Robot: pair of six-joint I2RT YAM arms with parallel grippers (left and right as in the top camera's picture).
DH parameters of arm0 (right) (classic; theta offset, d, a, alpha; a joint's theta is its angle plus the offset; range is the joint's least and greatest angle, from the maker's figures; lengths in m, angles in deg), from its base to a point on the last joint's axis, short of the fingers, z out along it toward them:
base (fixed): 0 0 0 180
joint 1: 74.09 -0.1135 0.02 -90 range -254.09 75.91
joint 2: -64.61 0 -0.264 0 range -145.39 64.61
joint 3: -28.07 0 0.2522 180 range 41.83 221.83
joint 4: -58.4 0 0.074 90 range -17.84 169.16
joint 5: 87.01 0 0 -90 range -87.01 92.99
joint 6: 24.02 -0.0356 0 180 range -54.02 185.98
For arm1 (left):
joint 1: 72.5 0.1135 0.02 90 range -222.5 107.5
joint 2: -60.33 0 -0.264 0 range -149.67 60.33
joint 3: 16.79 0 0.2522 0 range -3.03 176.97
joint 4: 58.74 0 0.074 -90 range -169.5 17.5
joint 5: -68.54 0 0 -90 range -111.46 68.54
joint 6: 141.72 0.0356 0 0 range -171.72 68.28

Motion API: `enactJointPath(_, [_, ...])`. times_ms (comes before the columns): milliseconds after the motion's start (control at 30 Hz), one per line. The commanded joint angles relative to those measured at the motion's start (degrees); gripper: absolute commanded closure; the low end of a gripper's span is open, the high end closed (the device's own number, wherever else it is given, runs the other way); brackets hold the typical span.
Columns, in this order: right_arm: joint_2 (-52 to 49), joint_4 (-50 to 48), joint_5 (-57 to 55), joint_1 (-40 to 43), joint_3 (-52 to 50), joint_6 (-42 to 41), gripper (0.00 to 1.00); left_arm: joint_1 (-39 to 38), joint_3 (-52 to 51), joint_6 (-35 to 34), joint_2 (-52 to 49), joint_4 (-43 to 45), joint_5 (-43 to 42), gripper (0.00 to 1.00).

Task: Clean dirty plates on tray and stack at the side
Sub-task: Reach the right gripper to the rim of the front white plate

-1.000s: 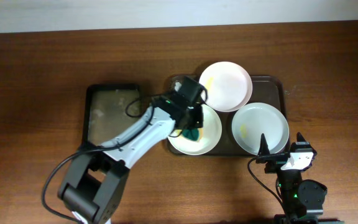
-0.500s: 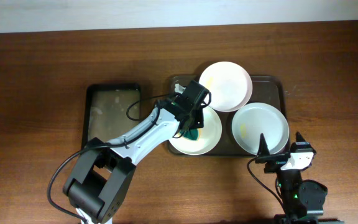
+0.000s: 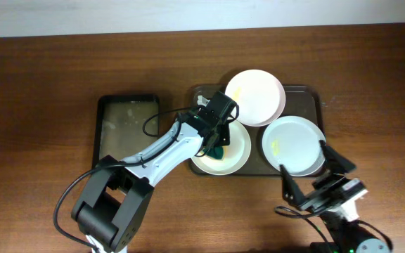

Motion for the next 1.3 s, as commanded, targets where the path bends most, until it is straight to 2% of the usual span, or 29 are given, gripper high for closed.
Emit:
enactJointPath(0, [-6.4,18.2,-12.5,-0.2,18.1,6.1,0.02,0.5,-0.1,-0.7,-0.4,0.1,0.6,1.0])
enactJointPath(133, [-27.3,45.2,-15.8,-0.2,40.5,16.1,0.02,0.5,-0.1,-0.7,-0.4,0.2,0.6,1.0])
enactJointPath(233, [-43.0,57.5,-14.6,-0.2,53.2,19.3,0.02,0.5,-0.1,-0.7,-0.4,0.1,0.6,1.0])
enactJointPath(300, [-54.0,65.9,-12.0,-0.2,62.1,18.1,0.02,0.5,-0.1,-0.7,-0.4,-0.1,0.6,1.0])
enactJointPath(433, [-70.6,75.3,-4.5,-0.2,73.2,18.1,0.02,0.5,-0.1,-0.7,-0.4,-0.1,0.6,1.0])
enactJointPath(667, [-86.8,78.7,4.4,-0.3,75.3,18.1,0.02,0.5,-0.1,-0.7,-0.4,-0.7,0.6,1.0])
enactJointPath(700, [-88.7,78.9,4.1,-0.2,75.3,18.2,0.14,0.5,-0.1,-0.7,-0.4,-0.9,0.6,1.0])
enactJointPath(767, [-92.7,79.2,4.0,-0.2,75.3,18.2,0.5,0.5,-0.1,-0.7,-0.4,-0.9,0.6,1.0])
enactJointPath(833, [-96.3,79.0,4.5,-0.3,75.3,18.1,0.54,0.5,-0.1,-0.7,-0.4,-0.7,0.6,1.0])
enactJointPath(900, [-101.0,78.8,6.0,-0.3,75.3,18.1,0.76,0.5,-0.1,-0.7,-0.4,-0.5,0.6,1.0])
enactJointPath(1000, [-106.2,78.7,8.7,-0.8,75.3,18.2,0.76,0.5,-0.1,-0.7,-0.4,-0.5,0.6,1.0])
enactJointPath(1100, [-110.6,77.2,8.6,-2.4,75.2,18.2,0.6,0.4,-0.1,-0.7,-0.4,-0.4,0.6,1.0])
enactJointPath(1267, [-115.0,73.3,8.4,-5.3,75.2,18.2,0.59,0.4,-0.1,-0.7,-0.4,-0.1,0.6,1.0])
